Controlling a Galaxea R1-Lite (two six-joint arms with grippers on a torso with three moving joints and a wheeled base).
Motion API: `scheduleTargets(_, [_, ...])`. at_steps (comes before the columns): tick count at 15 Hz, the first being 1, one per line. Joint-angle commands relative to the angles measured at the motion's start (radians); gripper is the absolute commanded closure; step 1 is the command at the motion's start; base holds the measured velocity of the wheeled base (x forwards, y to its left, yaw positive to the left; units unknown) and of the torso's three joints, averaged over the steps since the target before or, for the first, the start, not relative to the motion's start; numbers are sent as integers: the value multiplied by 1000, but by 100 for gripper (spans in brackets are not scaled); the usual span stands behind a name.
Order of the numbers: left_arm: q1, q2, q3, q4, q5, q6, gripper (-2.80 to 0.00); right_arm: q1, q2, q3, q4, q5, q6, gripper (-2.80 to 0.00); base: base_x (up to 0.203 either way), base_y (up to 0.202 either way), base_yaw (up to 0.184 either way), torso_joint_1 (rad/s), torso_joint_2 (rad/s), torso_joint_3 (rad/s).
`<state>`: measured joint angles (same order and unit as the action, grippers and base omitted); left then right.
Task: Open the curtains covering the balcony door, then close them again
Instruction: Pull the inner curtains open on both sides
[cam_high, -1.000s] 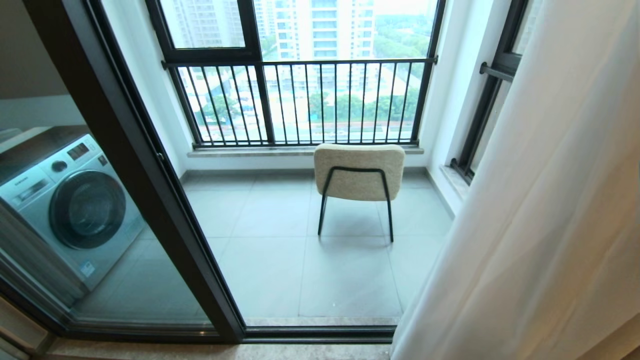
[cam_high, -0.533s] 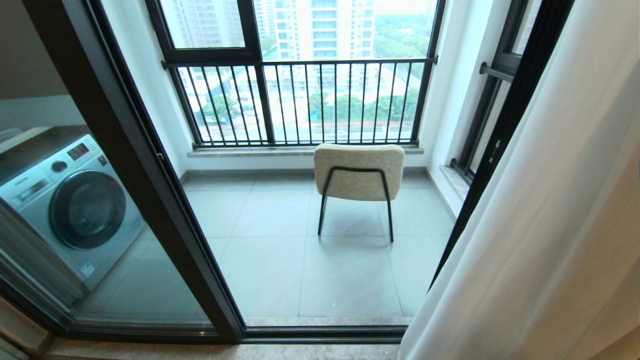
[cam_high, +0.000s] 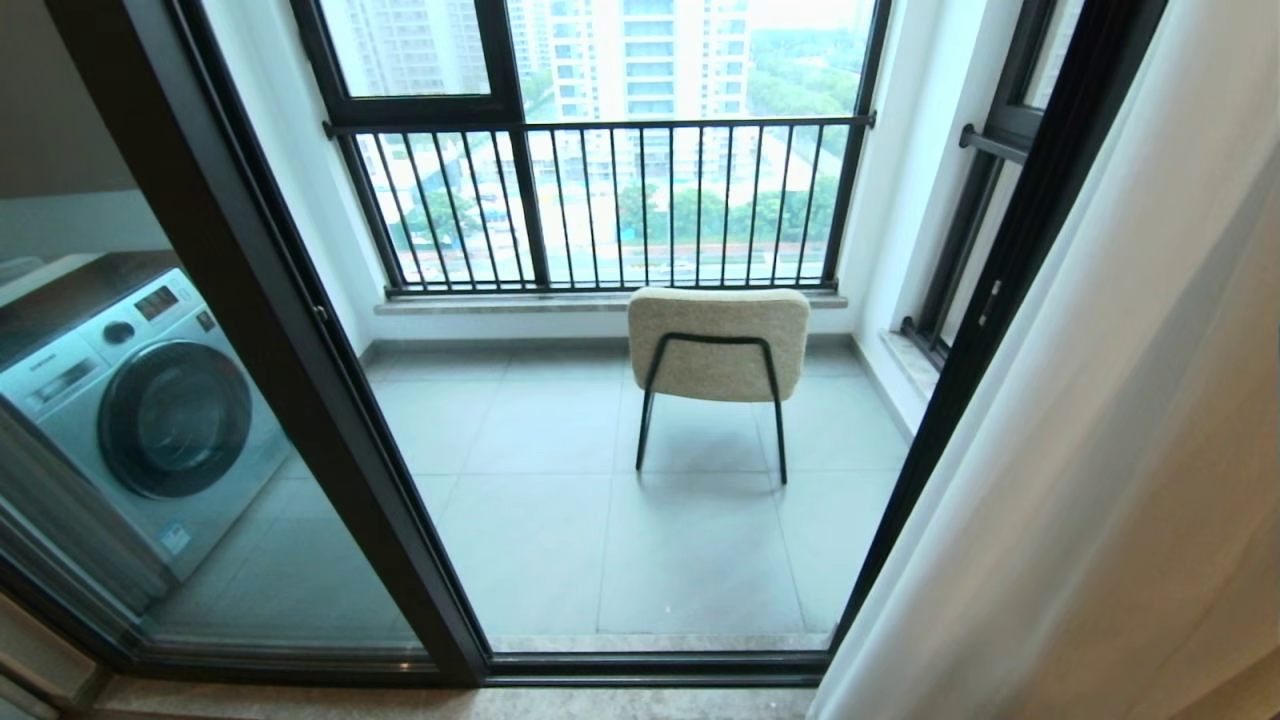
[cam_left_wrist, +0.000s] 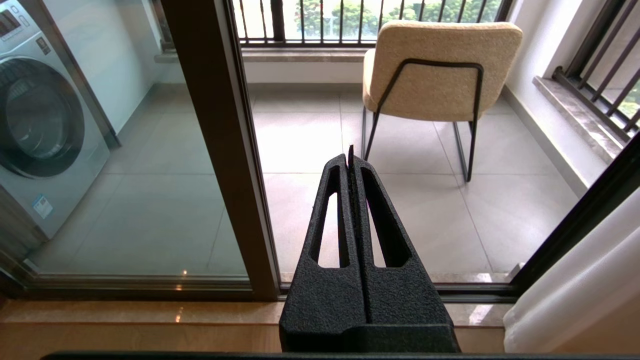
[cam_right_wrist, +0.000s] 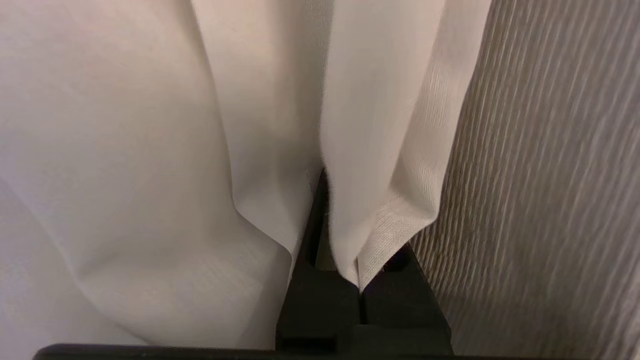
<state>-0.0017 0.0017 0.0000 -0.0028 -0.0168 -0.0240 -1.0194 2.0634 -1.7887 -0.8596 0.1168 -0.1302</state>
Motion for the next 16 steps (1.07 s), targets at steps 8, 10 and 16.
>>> scheduleTargets(8, [0,0,0,0,0,-1,0,-62,17,-4,-22,-1,-11,0,0,0,0,0,0,0])
scheduleTargets(10, [0,0,0,0,0,-1,0,-88,35,-5,-36,0,-11,0,0,0,0,0,0,0])
scheduleTargets(16, [0,0,0,0,0,-1,0,-131,81,-20,-40,0,-26,0,0,0,0,0,0,0])
